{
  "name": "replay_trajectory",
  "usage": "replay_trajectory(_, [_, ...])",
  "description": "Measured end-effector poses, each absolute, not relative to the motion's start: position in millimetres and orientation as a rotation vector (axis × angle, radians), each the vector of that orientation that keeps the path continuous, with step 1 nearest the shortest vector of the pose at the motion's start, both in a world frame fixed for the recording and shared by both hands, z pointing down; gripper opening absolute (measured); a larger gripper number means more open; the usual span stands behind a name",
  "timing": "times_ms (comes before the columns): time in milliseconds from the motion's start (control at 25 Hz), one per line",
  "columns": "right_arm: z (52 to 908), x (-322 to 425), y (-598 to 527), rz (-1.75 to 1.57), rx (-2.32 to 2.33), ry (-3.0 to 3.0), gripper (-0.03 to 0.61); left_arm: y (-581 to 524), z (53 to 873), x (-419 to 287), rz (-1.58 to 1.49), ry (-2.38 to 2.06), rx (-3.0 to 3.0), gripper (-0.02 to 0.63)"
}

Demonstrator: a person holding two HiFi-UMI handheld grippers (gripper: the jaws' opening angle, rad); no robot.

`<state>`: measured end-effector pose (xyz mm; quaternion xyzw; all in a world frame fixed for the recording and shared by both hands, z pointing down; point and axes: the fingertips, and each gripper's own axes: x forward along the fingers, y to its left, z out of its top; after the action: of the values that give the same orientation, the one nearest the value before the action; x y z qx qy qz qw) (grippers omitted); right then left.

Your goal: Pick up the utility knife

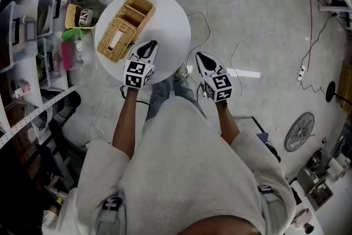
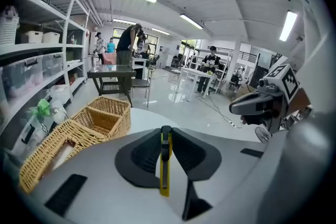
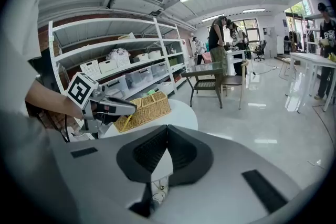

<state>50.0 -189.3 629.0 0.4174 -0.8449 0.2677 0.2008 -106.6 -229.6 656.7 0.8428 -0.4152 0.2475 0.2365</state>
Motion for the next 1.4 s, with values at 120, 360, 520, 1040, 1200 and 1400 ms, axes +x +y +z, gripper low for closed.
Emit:
replay_trajectory(120, [614.1,47.3,-197.6,0.688,1.194,-2.386,0.031,-231.7,635.8,-110.2,0.638,-1.170,2.346,0.078])
replay_trajectory(360, [566.5,41.3,-221.9,0.563,1.259,-2.461,0.031,-238.5,593.9,-112.3,0.556,-1.229,2.403,0.078])
replay_trajectory(520, [540.3,43.4,-236.6,0.464,1.301,-2.500,0.031,-244.0,567.3,-114.4,0.507,-1.268,2.435,0.077])
replay_trajectory(1040, [472.3,55.3,-271.5,0.250,1.402,-2.590,0.031,-279.4,487.9,-109.1,0.387,-1.368,2.577,0.077])
replay_trajectory(1200, [459.8,55.9,-275.6,0.211,1.426,-2.601,0.031,-286.7,470.6,-108.1,0.360,-1.383,2.617,0.078])
replay_trajectory(1400, [450.0,52.2,-279.6,0.177,1.445,-2.607,0.031,-292.3,457.7,-109.8,0.348,-1.389,2.648,0.078])
